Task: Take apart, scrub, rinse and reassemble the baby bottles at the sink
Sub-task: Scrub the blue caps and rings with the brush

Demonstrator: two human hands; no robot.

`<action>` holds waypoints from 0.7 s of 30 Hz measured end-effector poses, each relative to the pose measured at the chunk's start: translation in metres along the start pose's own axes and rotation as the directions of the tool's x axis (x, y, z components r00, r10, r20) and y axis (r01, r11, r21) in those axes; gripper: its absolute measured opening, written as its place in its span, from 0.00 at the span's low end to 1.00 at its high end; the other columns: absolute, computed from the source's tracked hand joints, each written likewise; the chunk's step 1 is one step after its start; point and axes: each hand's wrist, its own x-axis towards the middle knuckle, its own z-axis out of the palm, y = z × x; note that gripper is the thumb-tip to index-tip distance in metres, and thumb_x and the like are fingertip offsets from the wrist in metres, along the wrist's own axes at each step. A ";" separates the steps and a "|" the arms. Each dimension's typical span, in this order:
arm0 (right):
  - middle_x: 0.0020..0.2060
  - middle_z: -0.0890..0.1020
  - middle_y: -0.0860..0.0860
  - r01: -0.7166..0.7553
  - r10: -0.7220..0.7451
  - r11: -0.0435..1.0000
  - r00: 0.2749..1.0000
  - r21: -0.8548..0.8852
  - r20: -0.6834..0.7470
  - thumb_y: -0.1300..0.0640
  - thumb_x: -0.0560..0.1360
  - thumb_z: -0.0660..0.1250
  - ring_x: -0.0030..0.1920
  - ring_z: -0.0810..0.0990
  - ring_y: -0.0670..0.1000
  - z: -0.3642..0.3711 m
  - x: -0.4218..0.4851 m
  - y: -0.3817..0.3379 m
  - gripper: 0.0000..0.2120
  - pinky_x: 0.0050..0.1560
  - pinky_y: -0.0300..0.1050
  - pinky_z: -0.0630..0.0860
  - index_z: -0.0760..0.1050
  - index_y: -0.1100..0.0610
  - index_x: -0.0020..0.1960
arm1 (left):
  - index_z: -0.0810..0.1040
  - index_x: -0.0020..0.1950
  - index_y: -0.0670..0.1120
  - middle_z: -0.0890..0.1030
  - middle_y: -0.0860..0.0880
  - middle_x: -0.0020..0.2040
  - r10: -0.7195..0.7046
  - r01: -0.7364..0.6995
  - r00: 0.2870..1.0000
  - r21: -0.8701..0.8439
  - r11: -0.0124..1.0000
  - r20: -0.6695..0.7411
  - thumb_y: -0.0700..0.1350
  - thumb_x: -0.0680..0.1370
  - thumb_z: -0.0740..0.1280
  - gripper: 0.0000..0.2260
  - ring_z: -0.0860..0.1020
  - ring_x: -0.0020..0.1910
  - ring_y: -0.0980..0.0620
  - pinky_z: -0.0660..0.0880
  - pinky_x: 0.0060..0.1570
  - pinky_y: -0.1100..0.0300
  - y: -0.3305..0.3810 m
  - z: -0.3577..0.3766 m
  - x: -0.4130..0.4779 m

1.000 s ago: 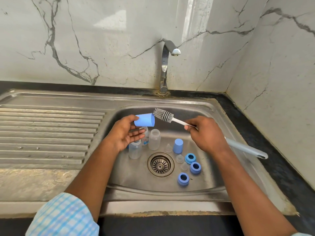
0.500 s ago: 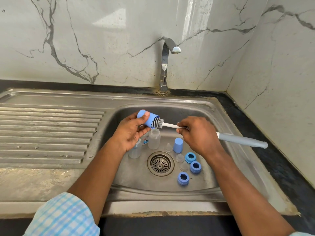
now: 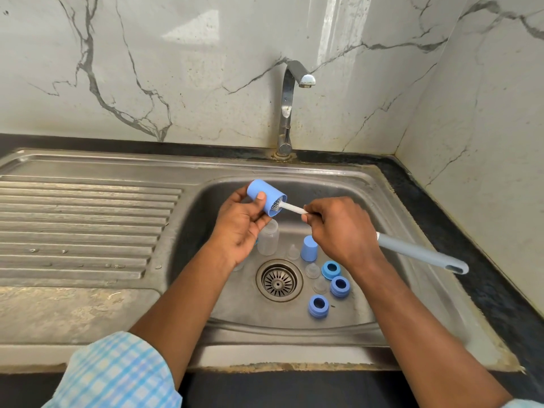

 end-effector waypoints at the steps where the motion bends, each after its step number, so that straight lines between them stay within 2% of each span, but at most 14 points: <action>1: 0.42 0.84 0.51 -0.022 0.022 1.000 1.000 0.014 0.004 0.52 0.79 0.66 0.43 0.81 0.56 0.001 0.000 0.000 0.09 0.46 0.53 0.78 0.83 0.52 0.53 | 0.74 0.59 0.43 0.82 0.40 0.54 0.007 -0.007 1.000 -0.017 1.000 0.011 0.33 0.79 0.65 0.11 0.84 0.49 0.46 0.82 0.50 0.54 -0.005 0.004 -0.002; 2: 0.40 0.83 0.51 -0.037 0.037 0.999 0.999 0.026 0.013 0.52 0.79 0.65 0.41 0.80 0.56 0.001 -0.001 0.000 0.09 0.45 0.53 0.78 0.82 0.52 0.52 | 0.74 0.60 0.43 0.81 0.39 0.55 0.017 -0.017 1.000 -0.028 0.999 0.017 0.33 0.79 0.64 0.12 0.83 0.50 0.45 0.82 0.51 0.53 -0.007 0.006 -0.003; 5: 0.33 0.79 0.49 -0.036 0.033 0.997 0.998 0.062 0.053 0.51 0.80 0.64 0.36 0.77 0.53 0.002 -0.003 -0.003 0.09 0.40 0.50 0.76 0.82 0.53 0.49 | 0.74 0.60 0.42 0.80 0.40 0.54 0.067 -0.069 0.997 -0.088 0.994 -0.026 0.33 0.80 0.62 0.10 0.83 0.49 0.46 0.83 0.44 0.55 0.003 0.003 0.005; 8: 0.33 0.79 0.48 -0.005 0.001 0.997 0.999 0.076 0.051 0.50 0.80 0.65 0.35 0.77 0.52 -0.001 -0.004 -0.004 0.09 0.38 0.48 0.75 0.82 0.52 0.49 | 0.74 0.61 0.41 0.81 0.41 0.52 0.096 -0.108 0.992 -0.151 0.983 -0.085 0.35 0.82 0.59 0.09 0.84 0.45 0.48 0.83 0.42 0.55 0.015 -0.005 0.010; 13: 0.33 0.79 0.48 -0.013 0.011 0.998 0.999 0.065 0.033 0.51 0.80 0.64 0.35 0.76 0.52 0.000 -0.002 -0.005 0.09 0.38 0.47 0.74 0.81 0.52 0.48 | 0.72 0.61 0.43 0.82 0.42 0.49 0.041 -0.038 0.999 -0.185 0.982 0.015 0.36 0.83 0.58 0.09 0.85 0.43 0.46 0.82 0.47 0.53 0.002 0.009 -0.009; 15: 0.31 0.77 0.48 -0.022 0.019 0.998 0.999 0.064 0.036 0.52 0.81 0.62 0.34 0.75 0.52 0.002 -0.003 -0.005 0.09 0.37 0.47 0.71 0.80 0.53 0.47 | 0.73 0.61 0.44 0.82 0.42 0.50 0.027 -0.014 0.997 -0.167 0.986 0.074 0.37 0.83 0.59 0.09 0.84 0.47 0.45 0.80 0.54 0.51 -0.002 0.011 -0.013; 17: 0.31 0.76 0.48 -0.021 0.019 0.998 0.999 0.061 0.032 0.52 0.81 0.61 0.34 0.74 0.53 0.003 -0.003 -0.004 0.10 0.37 0.47 0.71 0.79 0.53 0.47 | 0.74 0.59 0.47 0.83 0.43 0.51 0.025 -0.011 0.993 -0.114 0.993 0.117 0.42 0.82 0.62 0.07 0.83 0.51 0.45 0.79 0.57 0.48 -0.004 0.012 -0.015; 19: 0.35 0.79 0.49 -0.009 0.007 0.997 0.999 0.074 0.034 0.51 0.81 0.62 0.37 0.76 0.53 0.003 -0.003 -0.004 0.09 0.40 0.49 0.74 0.80 0.52 0.51 | 0.74 0.57 0.50 0.84 0.47 0.48 0.057 -0.061 0.994 0.038 0.997 0.092 0.50 0.78 0.66 0.09 0.83 0.48 0.49 0.80 0.53 0.51 -0.007 0.013 -0.016; 21: 0.40 0.82 0.49 0.003 -0.008 0.996 0.998 0.084 0.067 0.50 0.80 0.65 0.40 0.79 0.52 0.002 -0.003 -0.006 0.08 0.43 0.50 0.77 0.80 0.50 0.55 | 0.73 0.59 0.49 0.84 0.49 0.45 0.096 -0.097 0.995 0.138 0.986 0.011 0.49 0.77 0.69 0.12 0.83 0.44 0.51 0.81 0.46 0.55 -0.009 0.012 -0.014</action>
